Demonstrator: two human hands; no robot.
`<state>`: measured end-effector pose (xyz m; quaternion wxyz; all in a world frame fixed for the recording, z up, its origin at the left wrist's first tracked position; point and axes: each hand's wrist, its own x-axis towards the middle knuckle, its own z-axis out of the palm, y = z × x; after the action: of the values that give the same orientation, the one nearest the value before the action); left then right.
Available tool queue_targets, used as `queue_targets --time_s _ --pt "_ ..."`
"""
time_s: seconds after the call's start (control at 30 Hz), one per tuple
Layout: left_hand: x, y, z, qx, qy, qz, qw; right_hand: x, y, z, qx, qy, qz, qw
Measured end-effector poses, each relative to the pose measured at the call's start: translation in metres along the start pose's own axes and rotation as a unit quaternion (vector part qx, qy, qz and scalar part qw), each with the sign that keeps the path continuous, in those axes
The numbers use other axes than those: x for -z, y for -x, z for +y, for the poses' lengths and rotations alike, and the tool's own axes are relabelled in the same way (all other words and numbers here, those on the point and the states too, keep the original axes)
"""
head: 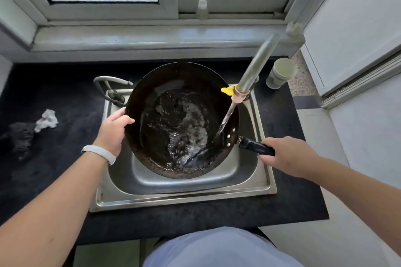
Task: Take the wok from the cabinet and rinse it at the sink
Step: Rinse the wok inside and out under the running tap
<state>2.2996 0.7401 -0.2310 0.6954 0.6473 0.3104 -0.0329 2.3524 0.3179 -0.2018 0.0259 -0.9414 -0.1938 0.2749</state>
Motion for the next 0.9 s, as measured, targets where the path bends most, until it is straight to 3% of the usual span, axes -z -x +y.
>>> queue_targets --time_s 0.73,0.9 --pt "0.022 -0.002 -0.032 0.022 -0.025 0.053 0.998 -0.018 -0.019 -0.001 0.024 0.096 0.052 0.994" --pt "0.019 0.002 -0.030 0.021 -0.022 0.031 0.999 -0.020 -0.015 0.001 0.035 0.126 0.081 0.988"
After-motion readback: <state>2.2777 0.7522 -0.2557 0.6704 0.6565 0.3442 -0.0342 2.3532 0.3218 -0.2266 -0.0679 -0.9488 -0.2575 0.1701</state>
